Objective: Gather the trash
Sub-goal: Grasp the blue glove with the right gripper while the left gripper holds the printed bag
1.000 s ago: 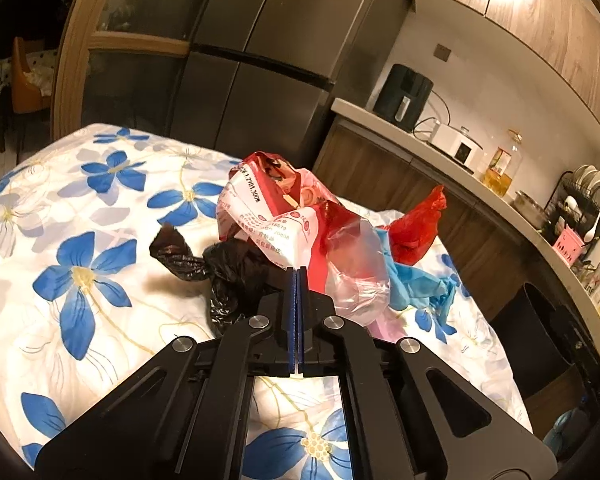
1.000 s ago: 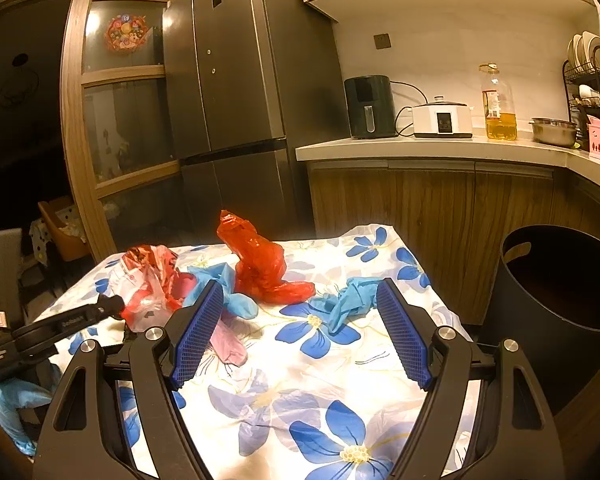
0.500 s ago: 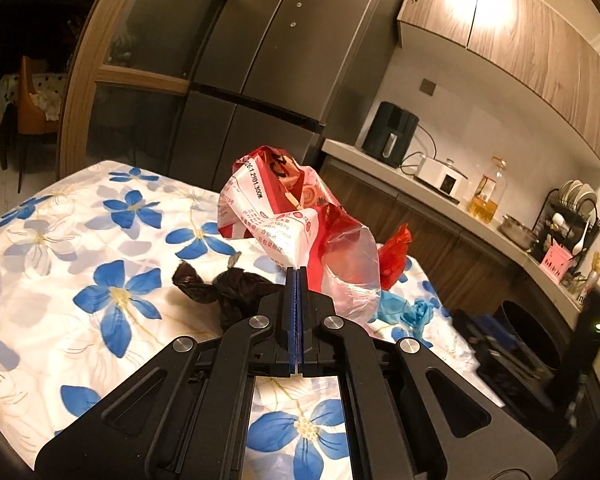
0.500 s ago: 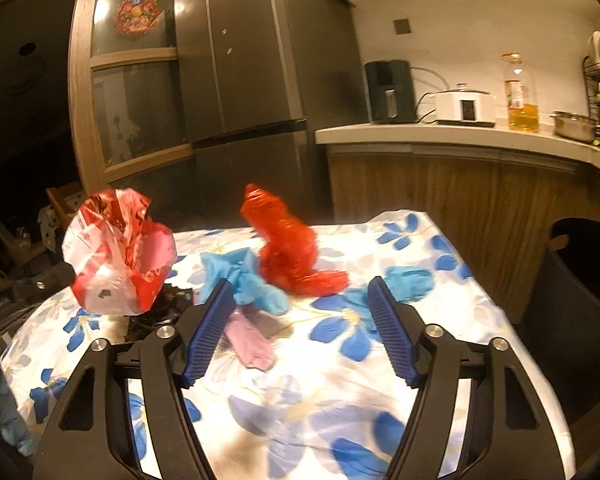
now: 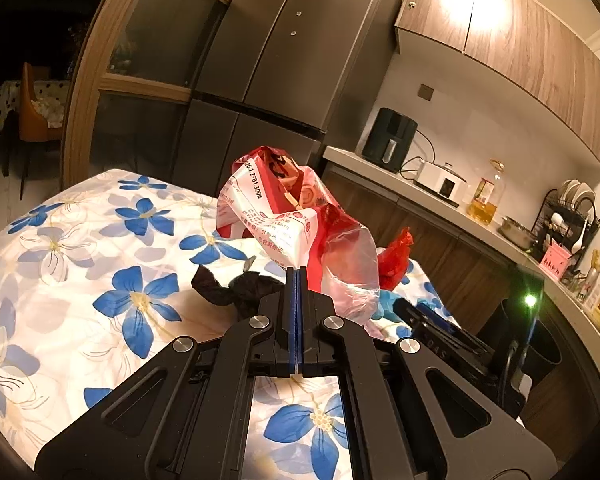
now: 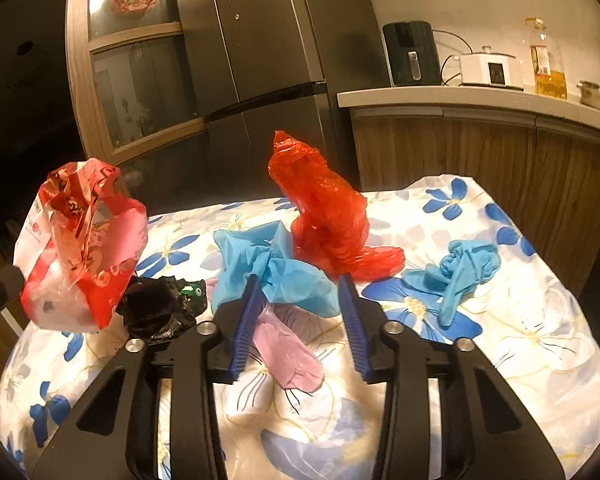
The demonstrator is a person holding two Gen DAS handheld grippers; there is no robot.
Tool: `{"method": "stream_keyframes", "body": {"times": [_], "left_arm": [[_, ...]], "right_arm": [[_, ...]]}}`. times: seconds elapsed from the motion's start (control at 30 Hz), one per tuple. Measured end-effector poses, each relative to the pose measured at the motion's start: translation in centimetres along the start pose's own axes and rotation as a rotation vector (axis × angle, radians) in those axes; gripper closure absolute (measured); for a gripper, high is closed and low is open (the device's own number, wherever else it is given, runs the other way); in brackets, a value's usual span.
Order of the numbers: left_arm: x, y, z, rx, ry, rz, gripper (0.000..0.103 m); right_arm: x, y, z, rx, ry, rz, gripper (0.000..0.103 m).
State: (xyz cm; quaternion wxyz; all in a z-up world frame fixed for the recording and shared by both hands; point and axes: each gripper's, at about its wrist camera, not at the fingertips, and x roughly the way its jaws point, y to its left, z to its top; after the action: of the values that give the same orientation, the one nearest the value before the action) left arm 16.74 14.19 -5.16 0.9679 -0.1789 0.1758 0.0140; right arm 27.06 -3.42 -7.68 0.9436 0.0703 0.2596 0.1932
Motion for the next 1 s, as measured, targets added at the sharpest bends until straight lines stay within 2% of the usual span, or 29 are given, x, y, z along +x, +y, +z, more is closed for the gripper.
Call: {"method": "stream_keyframes", "body": {"times": [0.17, 0.2, 0.3, 0.47, 0.73, 1.0], "left_arm": [[-0.2, -0.1, 0.0, 0.004, 0.002, 0.0, 0.103], [-0.2, -0.1, 0.0, 0.002, 0.002, 0.0, 0.103], [-0.3, 0.1, 0.0, 0.0, 0.002, 0.004, 0.103], [-0.5, -0.2, 0.0, 0.001, -0.003, 0.006, 0.103], [-1.1, -1.3, 0.0, 0.022, -0.01, -0.011, 0.103], [-2.1, -3.4, -0.1, 0.047, -0.017, -0.038, 0.103]], "right_arm": [[0.8, 0.2, 0.2, 0.007, 0.019, 0.022, 0.085], [0.9, 0.3, 0.2, 0.006, 0.022, 0.026, 0.093], [0.7, 0.5, 0.2, -0.004, 0.015, 0.031, 0.1], [-1.4, 0.8, 0.8, -0.021, -0.034, 0.035, 0.101], [-7.2, 1.0, 2.4, -0.059, -0.137, 0.07, 0.102], [-12.4, 0.2, 2.8, -0.075, -0.189, 0.063, 0.102]]}}
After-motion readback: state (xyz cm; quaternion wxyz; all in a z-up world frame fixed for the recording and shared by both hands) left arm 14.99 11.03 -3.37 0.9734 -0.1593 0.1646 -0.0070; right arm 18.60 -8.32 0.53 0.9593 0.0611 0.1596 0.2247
